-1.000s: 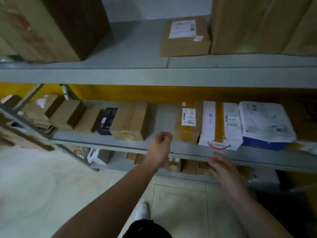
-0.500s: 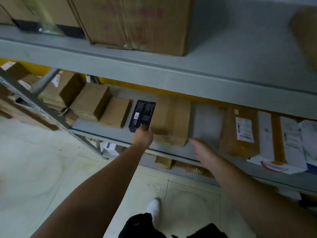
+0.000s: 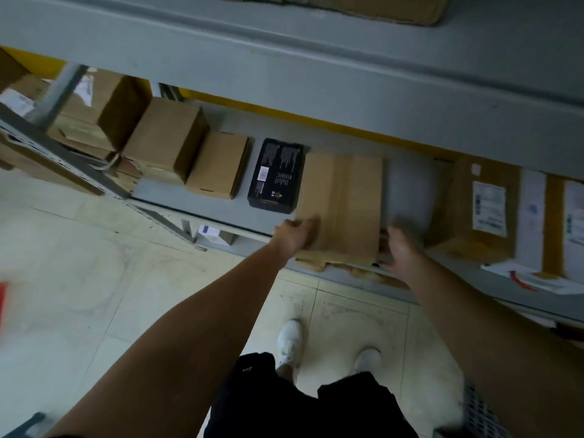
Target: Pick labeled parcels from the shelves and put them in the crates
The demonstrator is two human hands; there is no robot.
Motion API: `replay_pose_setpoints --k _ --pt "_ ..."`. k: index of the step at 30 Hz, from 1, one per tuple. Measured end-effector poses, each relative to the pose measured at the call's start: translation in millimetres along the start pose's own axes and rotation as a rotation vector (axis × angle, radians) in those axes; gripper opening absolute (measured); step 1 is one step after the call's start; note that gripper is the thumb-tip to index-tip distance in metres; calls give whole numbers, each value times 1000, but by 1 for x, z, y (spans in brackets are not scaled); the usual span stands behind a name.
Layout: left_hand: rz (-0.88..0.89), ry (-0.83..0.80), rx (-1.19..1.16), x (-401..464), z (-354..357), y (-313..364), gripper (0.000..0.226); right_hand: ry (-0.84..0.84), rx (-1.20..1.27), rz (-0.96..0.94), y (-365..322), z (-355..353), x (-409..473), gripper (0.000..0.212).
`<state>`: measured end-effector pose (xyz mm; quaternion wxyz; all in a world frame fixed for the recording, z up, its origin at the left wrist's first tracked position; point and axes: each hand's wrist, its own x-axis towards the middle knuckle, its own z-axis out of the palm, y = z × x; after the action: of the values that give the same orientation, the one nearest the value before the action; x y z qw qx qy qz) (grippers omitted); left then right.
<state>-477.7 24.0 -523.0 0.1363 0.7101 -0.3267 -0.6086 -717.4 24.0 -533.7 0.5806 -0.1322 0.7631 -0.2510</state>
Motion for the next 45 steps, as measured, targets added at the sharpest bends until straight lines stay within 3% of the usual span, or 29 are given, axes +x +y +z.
replay_pose_setpoints --k 2,4,6,8,11,13,16,19,20,22,24,25,26,29,31,33,37,45 --pt "-4 -14 -16 -3 10 -10 102 -39 -25 58 21 -10 2 22" --pt "16 -23 -13 -3 18 -20 97 -53 -110 87 38 -20 -1 23" --pt "55 -32 32 -8 21 -24 95 -67 -166 126 49 -32 -12 45" --pt "74 -58 47 -14 20 -23 91 -186 -121 141 56 -44 -24 65" --pt "74 -107 -58 -20 20 -21 83 -296 -41 64 47 -43 -59 100" --pt "61 -133 -146 -26 17 -20 87 -303 18 5 27 -30 -81 83" --pt "75 -260 -319 -38 1 -20 92 -400 -14 -131 3 -23 -101 111" --pt "144 -434 -497 -56 -17 -18 56 -429 -85 -271 -6 -12 -138 69" --pt "140 -500 -563 -61 -20 -19 59 -425 -61 -297 -5 -7 -148 66" --pt "122 -628 -706 -70 -25 -17 87 -344 -108 -402 -2 5 -163 61" --pt "139 -715 -846 -80 -32 -16 99 -225 -331 -633 1 19 -174 31" --pt "165 -726 -907 -84 -37 -17 98 -185 -379 -705 3 22 -181 36" --pt "201 -718 -953 -88 -43 -19 97 -176 -361 -750 5 24 -184 55" --pt "322 -642 -984 -94 -63 -25 87 -184 -359 -756 1 25 -193 135" --pt "350 -605 -967 -97 -74 -25 87 -172 -407 -745 -3 26 -198 155" --pt "317 -589 -938 -99 -82 -22 89 -180 -370 -779 -3 26 -204 150" --pt "253 -513 -918 -100 -89 -19 72 -138 -355 -858 -3 14 -216 122" --pt "181 -431 -926 -99 -82 -17 68 -104 -308 -836 -3 9 -217 111"
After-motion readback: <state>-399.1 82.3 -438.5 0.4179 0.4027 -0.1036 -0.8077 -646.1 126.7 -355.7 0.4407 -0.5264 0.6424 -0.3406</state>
